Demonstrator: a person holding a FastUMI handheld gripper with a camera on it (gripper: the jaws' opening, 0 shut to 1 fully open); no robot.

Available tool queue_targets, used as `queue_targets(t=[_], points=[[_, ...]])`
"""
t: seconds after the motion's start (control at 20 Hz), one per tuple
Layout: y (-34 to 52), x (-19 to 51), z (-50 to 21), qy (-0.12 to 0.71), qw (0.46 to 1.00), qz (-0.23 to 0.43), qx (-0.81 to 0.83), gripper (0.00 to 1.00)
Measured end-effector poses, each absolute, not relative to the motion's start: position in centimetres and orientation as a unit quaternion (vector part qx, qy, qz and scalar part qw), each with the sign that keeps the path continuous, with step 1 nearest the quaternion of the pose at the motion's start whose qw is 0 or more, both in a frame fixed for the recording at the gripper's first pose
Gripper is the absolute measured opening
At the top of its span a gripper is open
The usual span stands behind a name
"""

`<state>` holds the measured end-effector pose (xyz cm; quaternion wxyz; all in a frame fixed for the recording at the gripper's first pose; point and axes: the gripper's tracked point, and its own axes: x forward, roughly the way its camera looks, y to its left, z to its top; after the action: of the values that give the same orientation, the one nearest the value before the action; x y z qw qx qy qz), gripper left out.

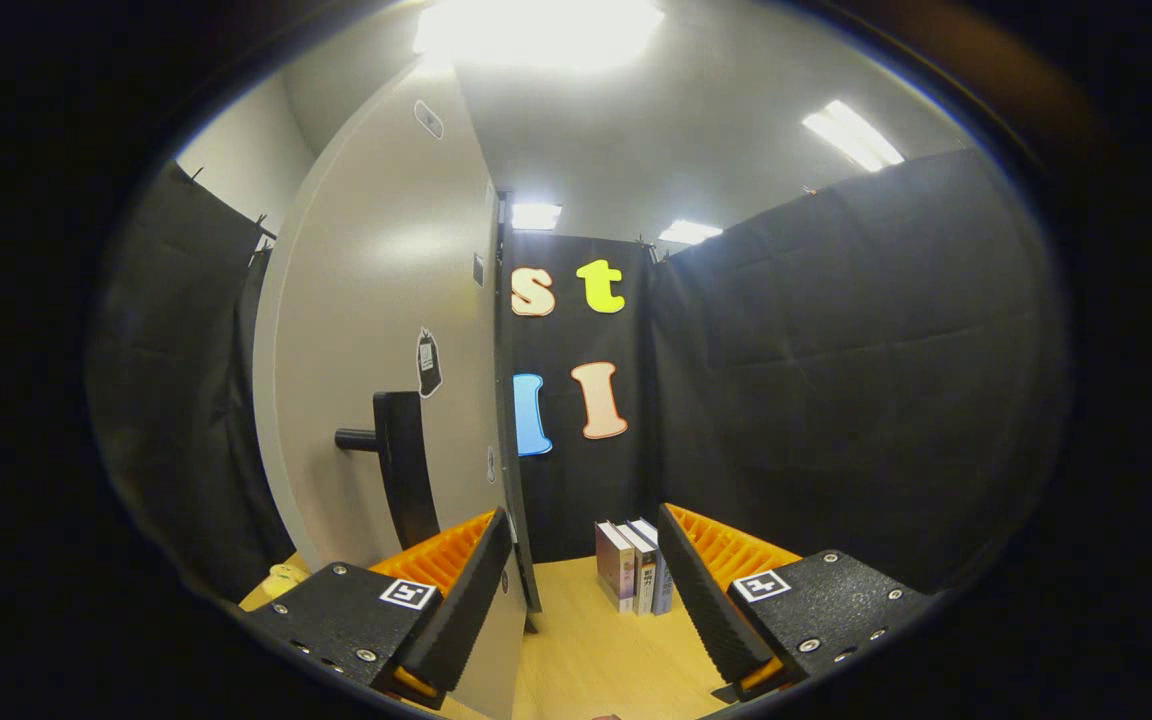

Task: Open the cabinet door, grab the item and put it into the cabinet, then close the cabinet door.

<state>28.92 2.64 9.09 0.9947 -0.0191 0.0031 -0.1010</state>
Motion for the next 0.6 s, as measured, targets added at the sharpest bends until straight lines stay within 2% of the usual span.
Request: queue_targets(t=[0.6], points=[[8.0,30.6,8.6,0.007,0.998,-0.054,-0.012,0.92]])
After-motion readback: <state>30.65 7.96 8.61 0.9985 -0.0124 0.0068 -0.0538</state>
